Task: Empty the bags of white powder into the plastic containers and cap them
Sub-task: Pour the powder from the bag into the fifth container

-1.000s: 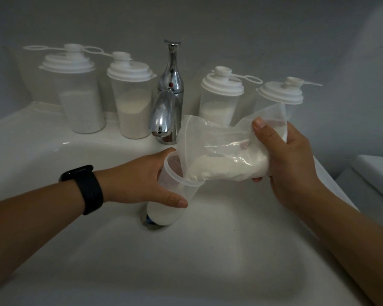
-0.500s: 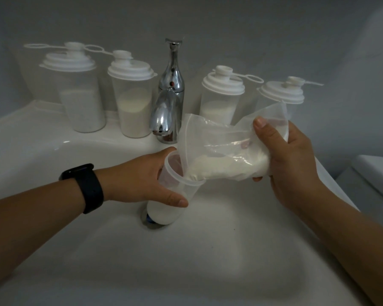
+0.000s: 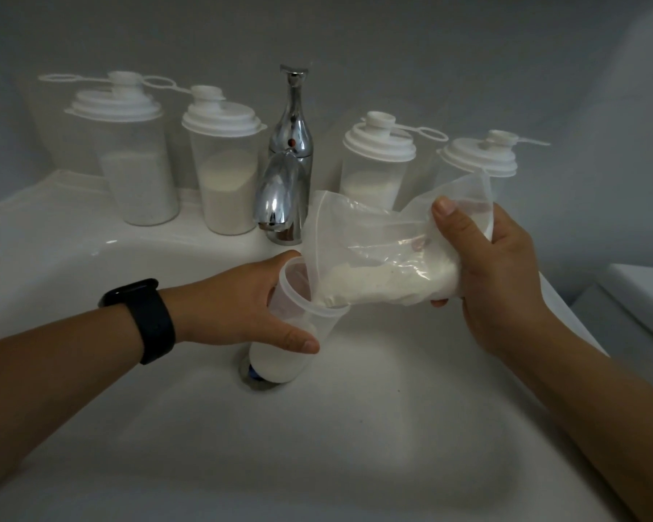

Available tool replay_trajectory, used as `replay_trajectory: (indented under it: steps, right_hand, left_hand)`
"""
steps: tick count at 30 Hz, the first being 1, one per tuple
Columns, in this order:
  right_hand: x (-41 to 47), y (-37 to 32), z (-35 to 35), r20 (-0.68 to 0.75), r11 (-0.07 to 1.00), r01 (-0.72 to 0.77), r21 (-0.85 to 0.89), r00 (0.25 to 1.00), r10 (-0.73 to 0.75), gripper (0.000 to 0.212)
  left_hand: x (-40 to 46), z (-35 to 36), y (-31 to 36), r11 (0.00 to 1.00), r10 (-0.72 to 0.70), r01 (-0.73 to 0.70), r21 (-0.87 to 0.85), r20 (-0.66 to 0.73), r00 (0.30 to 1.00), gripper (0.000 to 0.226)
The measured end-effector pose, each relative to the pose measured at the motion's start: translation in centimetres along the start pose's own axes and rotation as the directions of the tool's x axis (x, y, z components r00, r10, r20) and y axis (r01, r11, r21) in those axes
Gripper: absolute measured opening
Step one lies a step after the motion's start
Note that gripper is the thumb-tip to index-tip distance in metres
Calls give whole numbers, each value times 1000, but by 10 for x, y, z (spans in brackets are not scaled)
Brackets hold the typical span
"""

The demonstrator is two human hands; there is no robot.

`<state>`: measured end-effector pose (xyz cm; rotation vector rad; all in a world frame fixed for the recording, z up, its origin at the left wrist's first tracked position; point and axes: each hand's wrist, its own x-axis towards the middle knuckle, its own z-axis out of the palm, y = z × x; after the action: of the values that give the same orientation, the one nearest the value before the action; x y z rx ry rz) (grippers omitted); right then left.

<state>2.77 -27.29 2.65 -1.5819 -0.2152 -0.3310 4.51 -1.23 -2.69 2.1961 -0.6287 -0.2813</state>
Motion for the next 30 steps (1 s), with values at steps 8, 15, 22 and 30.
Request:
replay_trajectory:
  steps: [8,15,22,30]
  right_hand:
    - [0,-2,0,-8,1000,10,-4,1000,-10,32]
    - [0,-3,-1,1,1000,-3,0,1000,3,35]
    - [0,-3,-1,-6,1000,3,-3,1000,-3,34]
    - [0,-3,-1,-22,1000,11,-5,1000,-11,35]
  left_hand:
    - [-1,0,2,1000,-7,7,23,-11,1000,88]
    - [0,0,0,1000,-3,3,26,-5,1000,91]
    - [1,-1,0,999,1,-1,34,2,1000,91]
    - [0,0,-1,1000,-3,3,16,-7,1000,90]
